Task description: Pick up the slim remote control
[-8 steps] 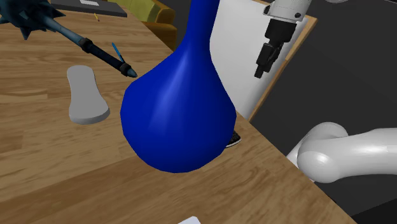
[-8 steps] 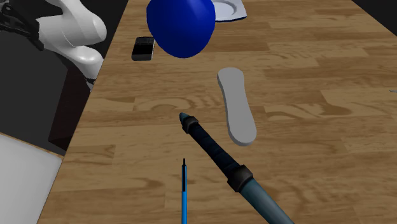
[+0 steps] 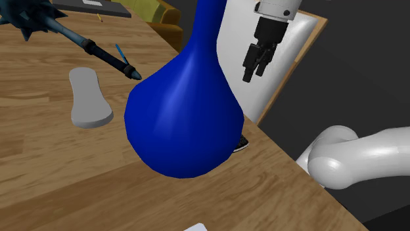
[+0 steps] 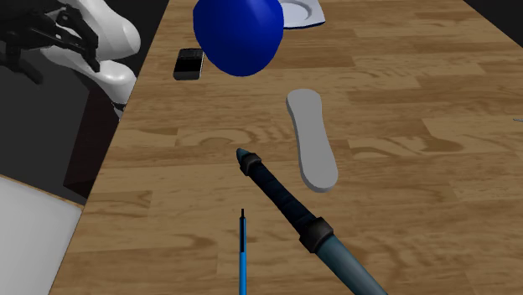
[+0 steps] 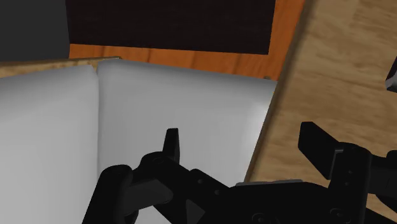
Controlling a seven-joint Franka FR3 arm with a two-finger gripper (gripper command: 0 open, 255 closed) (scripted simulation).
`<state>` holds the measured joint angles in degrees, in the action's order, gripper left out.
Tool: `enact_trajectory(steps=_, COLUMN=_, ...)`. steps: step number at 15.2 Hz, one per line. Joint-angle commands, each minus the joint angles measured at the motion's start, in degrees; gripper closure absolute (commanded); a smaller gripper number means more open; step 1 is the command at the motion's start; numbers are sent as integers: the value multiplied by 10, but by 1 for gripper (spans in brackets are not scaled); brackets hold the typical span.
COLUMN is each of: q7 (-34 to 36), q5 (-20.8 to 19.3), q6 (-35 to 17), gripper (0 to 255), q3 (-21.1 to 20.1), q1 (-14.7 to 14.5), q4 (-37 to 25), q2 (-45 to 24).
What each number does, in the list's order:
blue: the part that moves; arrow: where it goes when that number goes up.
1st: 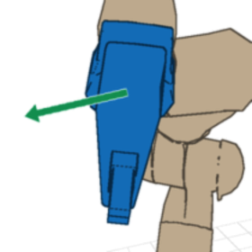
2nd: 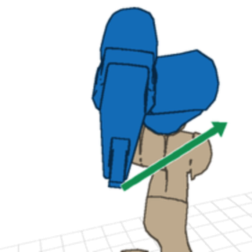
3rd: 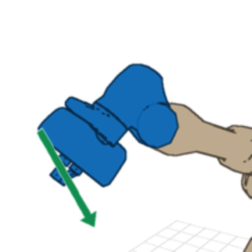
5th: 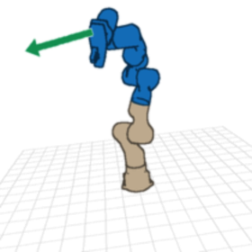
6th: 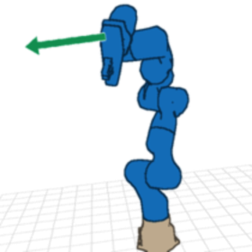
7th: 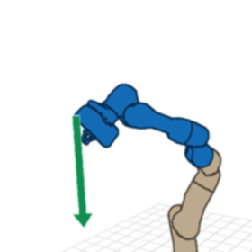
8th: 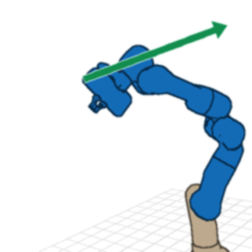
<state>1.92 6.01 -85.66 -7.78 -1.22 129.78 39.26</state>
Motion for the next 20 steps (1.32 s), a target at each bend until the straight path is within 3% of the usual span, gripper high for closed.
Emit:
enact_trajectory(steps=1, q7=33, q5=16, q6=-11, gripper=0, q3=-25, q1=-5, q4=-15, q2=-21)
enact_trajectory(steps=11, q7=192, q5=47, q6=-71, gripper=0, q3=-144, q1=-15, q4=-123, q2=-159)
enact_trajectory(steps=16, q7=278, q5=27, q6=-92, gripper=0, q3=-201, q1=-18, q4=-205, q2=-253)
enact_trajectory(steps=20, q7=354, q5=-12, q6=-100, gripper=0, q3=-244, q1=-27, q4=-286, q2=-341)
